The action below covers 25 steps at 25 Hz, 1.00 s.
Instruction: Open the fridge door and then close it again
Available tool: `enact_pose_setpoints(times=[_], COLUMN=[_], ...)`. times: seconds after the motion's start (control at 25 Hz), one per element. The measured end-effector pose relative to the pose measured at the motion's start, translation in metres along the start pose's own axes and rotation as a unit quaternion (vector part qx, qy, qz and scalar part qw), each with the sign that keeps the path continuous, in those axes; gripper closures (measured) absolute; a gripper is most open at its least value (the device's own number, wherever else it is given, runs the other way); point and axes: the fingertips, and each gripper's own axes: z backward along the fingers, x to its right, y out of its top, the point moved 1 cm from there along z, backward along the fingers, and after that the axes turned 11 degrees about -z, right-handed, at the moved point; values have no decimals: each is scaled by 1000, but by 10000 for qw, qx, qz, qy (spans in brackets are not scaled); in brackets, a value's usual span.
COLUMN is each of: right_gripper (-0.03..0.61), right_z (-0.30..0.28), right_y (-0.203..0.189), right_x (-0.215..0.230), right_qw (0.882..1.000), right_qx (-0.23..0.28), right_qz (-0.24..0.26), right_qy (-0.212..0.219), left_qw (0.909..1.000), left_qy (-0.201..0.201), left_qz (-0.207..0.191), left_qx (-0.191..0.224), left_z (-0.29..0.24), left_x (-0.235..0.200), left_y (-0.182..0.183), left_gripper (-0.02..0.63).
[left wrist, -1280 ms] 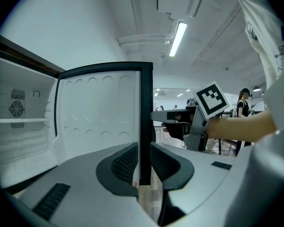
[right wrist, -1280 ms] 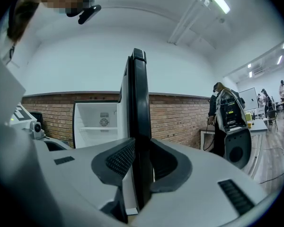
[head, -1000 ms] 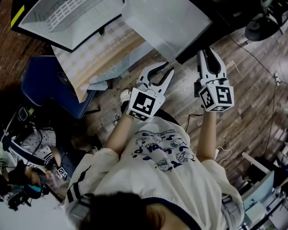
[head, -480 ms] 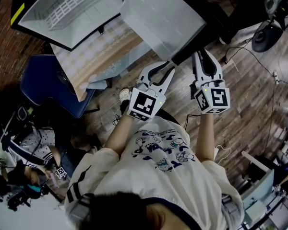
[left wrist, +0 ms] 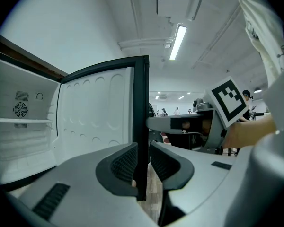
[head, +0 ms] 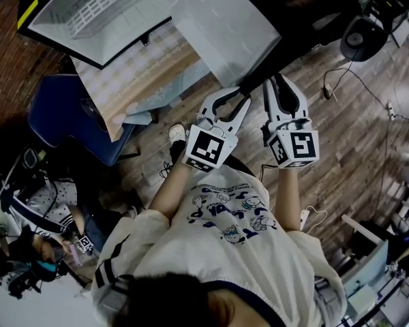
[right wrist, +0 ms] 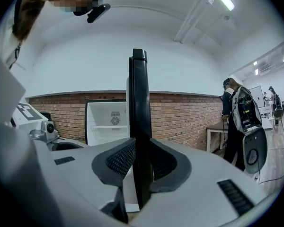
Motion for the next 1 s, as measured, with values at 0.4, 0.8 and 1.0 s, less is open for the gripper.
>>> enact_pose_setpoints(times=[0.4, 0.8, 1.0], right_gripper=[482, 482, 486], right_z=[6, 8, 9], right_y=[-11, -23, -28], right_x=[-30, -67, -84], right_qw=[9996, 9966, 9942], right_qx=[-57, -181, -267], right_qz=[-38, 23, 45], right_qy=[288, 801, 1038], left_qw=[9998, 9992, 9980], left_qy=[210, 396, 616], left_qz=[39, 33, 80], left_qx=[-24, -56, -92], left_z=[17, 37, 48], left_x=[-2, -3, -9], left_y=[-5, -8, -13], left_gripper=[525, 520, 515])
